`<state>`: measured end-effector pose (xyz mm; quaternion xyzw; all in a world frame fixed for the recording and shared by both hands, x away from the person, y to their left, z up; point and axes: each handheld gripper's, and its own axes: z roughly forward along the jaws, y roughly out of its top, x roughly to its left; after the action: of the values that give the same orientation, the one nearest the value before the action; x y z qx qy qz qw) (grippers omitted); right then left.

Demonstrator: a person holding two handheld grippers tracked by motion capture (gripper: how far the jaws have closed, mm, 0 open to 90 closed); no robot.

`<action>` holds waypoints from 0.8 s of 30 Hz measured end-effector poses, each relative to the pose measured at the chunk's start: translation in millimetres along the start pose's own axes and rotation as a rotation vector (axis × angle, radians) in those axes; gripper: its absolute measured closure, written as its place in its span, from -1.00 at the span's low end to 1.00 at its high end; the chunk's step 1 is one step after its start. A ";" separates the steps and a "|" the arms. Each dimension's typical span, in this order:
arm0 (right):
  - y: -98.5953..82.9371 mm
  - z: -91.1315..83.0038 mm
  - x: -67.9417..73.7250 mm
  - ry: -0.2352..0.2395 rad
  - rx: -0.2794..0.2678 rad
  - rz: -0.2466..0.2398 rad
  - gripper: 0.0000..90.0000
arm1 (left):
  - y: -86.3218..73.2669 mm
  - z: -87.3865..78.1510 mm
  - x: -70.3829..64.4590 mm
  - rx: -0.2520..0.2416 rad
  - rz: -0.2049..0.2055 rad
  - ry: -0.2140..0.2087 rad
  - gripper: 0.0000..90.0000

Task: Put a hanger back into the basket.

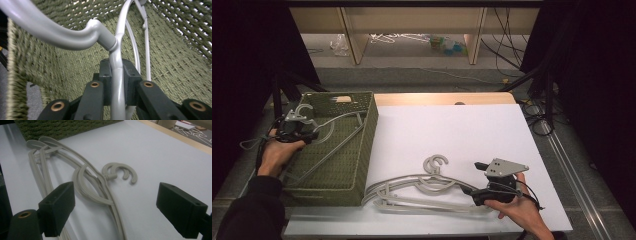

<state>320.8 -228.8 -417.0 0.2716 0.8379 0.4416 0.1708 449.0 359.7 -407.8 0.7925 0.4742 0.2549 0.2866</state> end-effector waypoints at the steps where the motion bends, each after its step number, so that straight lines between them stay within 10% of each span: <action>1: -0.1 0.1 0.0 0.001 -0.001 0.000 -0.64 | -2.1 1.0 1.2 0.004 -0.004 0.003 0.77; 11: -0.5 1.2 0.1 0.003 0.002 -0.001 -0.64 | -3.3 -8.3 1.6 0.001 -0.065 0.070 0.45; 24: -1.3 2.4 -0.4 0.000 0.002 0.000 -0.64 | 4.3 -53.3 -22.2 -0.188 -0.148 0.033 0.01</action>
<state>322.0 -228.0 -419.4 0.2716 0.8383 0.4409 0.1707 406.2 349.5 -370.1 0.7206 0.5102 0.2893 0.3698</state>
